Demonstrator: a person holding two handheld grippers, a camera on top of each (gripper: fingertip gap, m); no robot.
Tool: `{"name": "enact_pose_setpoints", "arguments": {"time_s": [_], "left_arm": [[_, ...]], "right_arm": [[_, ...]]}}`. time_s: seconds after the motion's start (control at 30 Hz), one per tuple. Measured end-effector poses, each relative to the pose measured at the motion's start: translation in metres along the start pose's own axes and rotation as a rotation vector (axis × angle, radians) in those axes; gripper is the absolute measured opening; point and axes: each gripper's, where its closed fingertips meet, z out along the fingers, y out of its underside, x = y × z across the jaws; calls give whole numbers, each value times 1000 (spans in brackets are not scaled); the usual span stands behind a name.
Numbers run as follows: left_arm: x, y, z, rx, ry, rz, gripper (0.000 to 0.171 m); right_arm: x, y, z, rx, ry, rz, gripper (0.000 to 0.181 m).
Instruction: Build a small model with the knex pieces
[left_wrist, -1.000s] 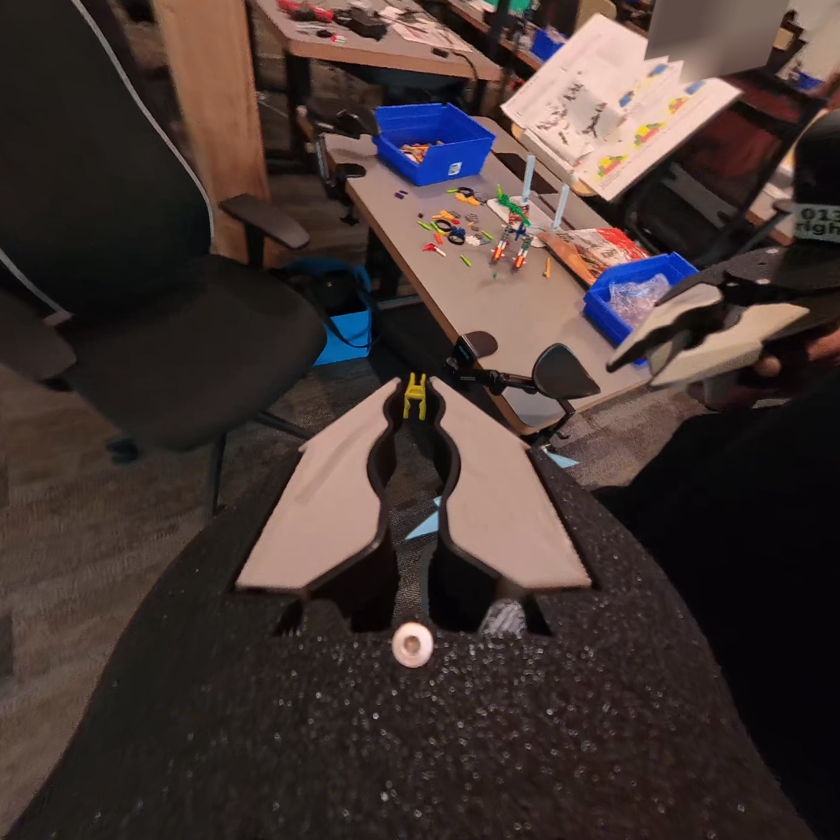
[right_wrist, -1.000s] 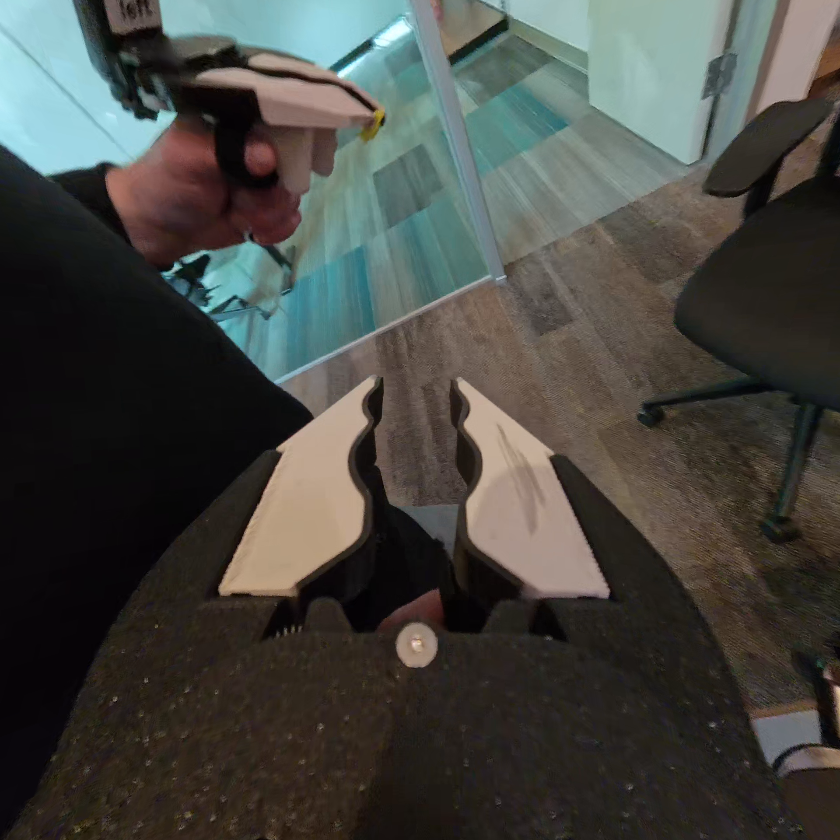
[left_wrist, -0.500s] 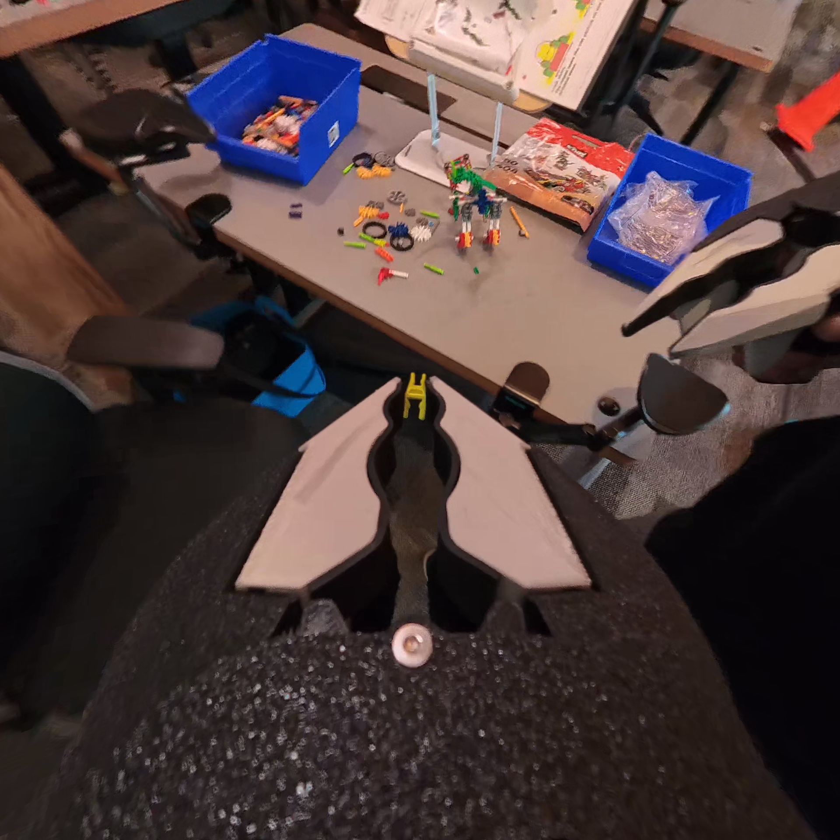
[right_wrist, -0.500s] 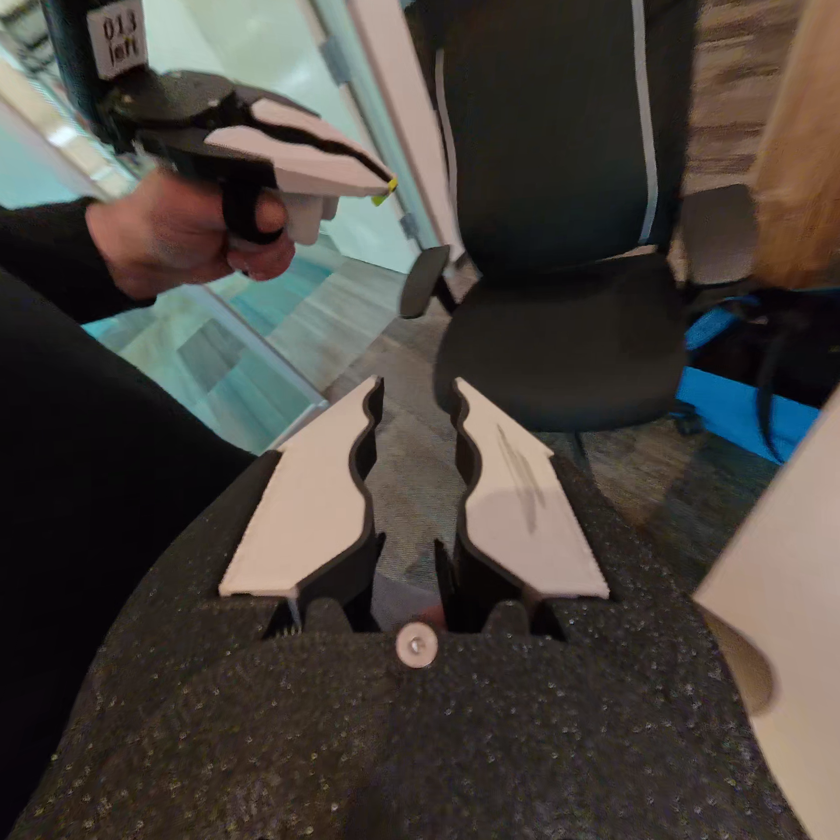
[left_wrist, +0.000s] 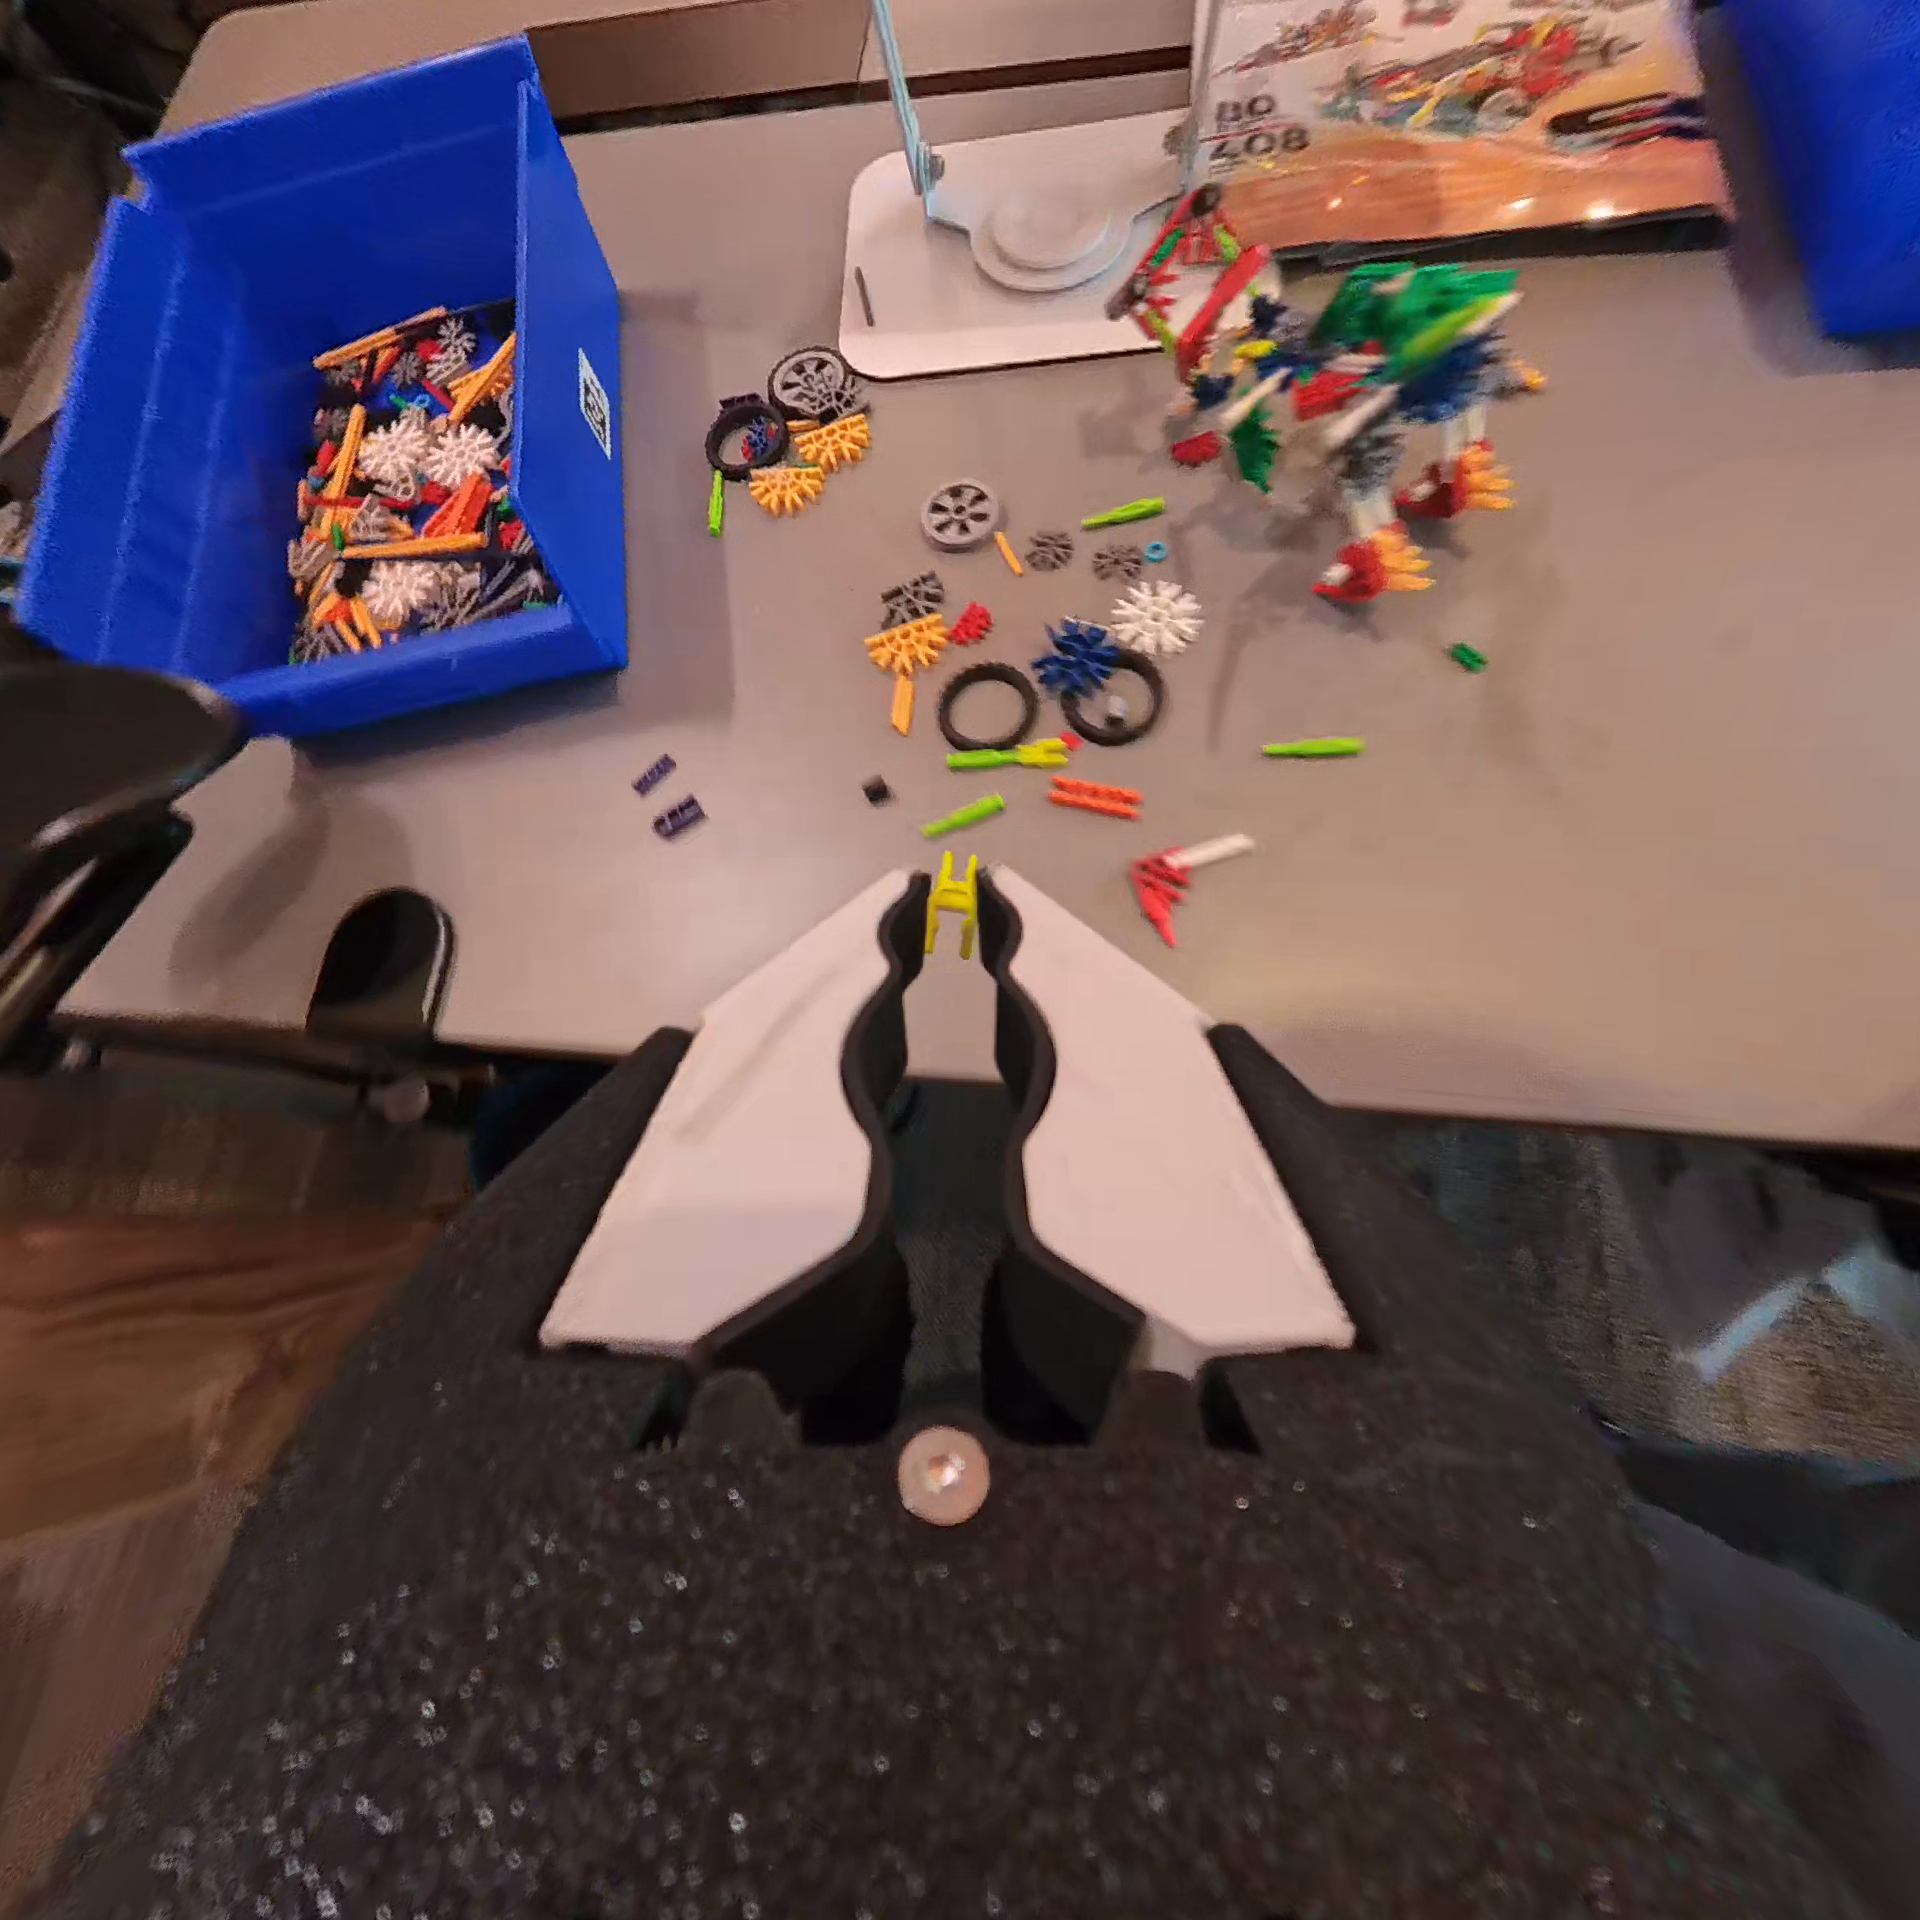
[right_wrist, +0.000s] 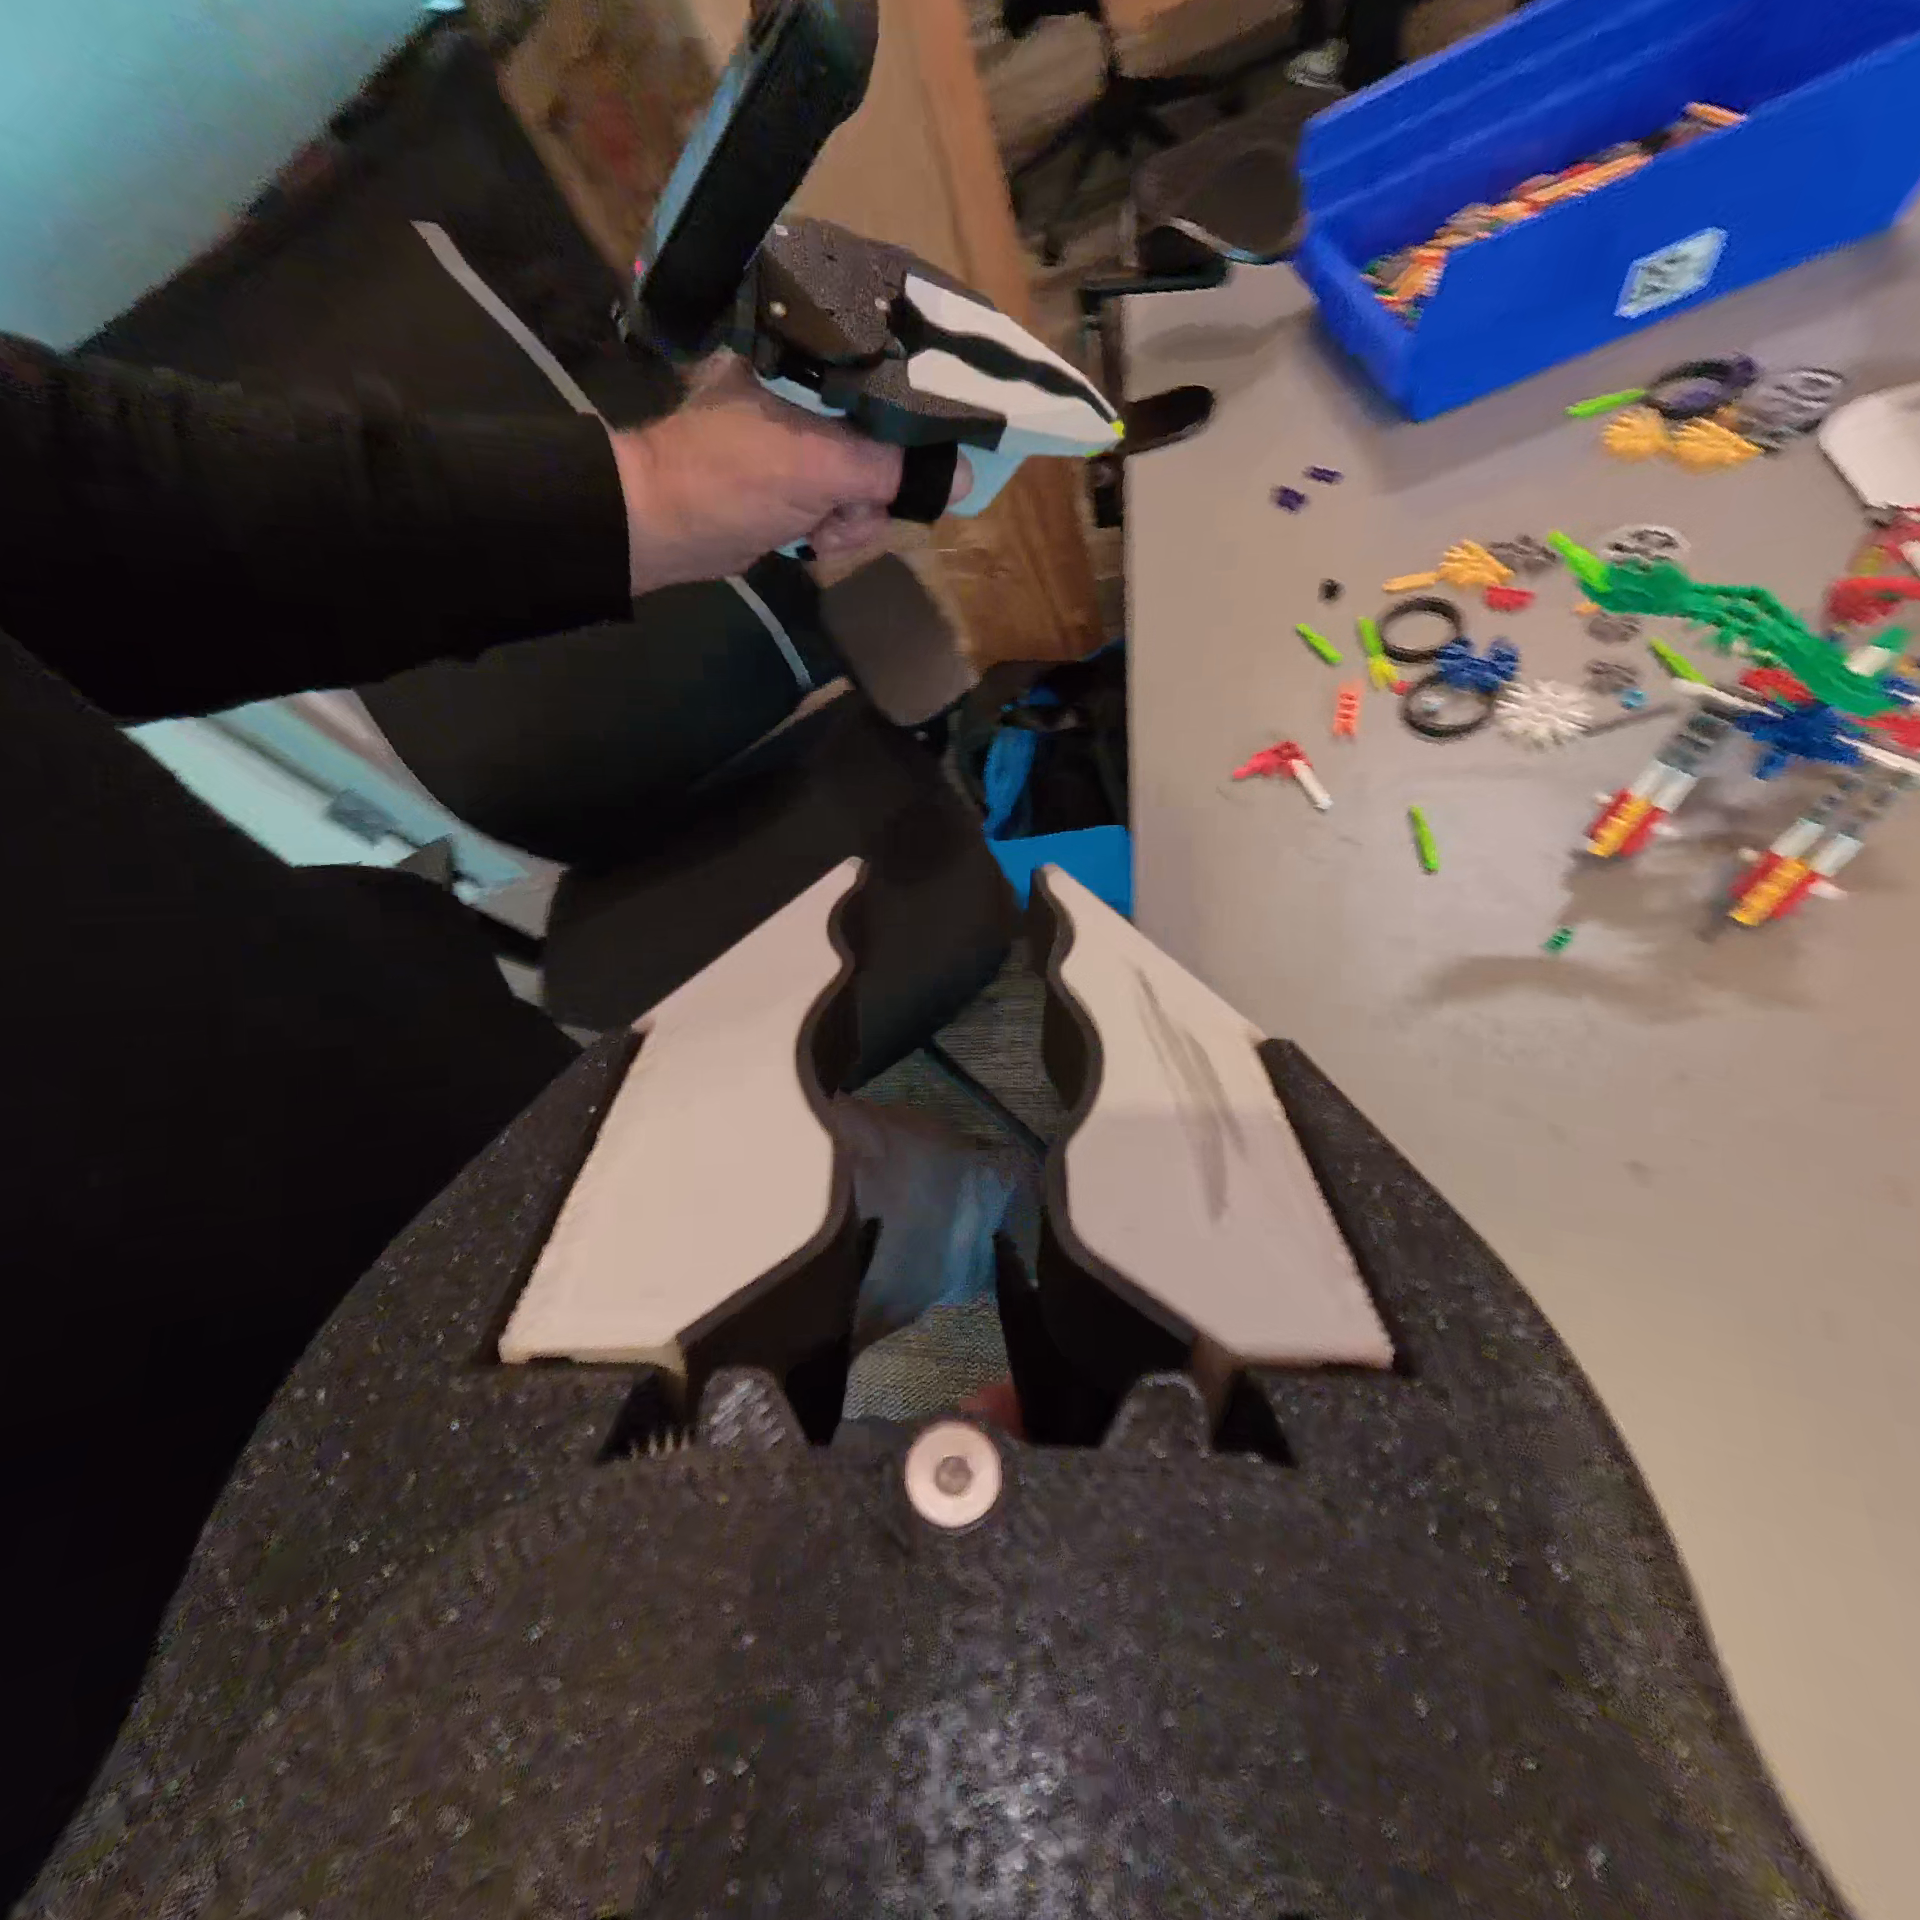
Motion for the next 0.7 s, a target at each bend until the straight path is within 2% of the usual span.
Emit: {"name": "enact_pose_setpoints", "arguments": {"time_s": [0.17,0.23,0.3,0.4,0.47,0.57,0.7], "left_arm": [[-30,12,124,-40,127,114,7],[-35,22,161,-64,172,151,7],[-38,34,186,-75,213,118,7],[-44,49,208,-88,228,130,13],[-49,48,210,-71,231,164,34],[-57,53,204,-60,247,158,49],[-61,73,201,-61,294,194,52]], "right_arm": [[40,4,64,11,135,108,31],[48,13,94,7,146,148,32],[57,24,122,-1,153,164,32],[79,37,154,21,189,203,32],[98,41,167,83,220,245,31],[127,55,183,153,304,287,32],[152,66,199,250,394,307,33]]}}
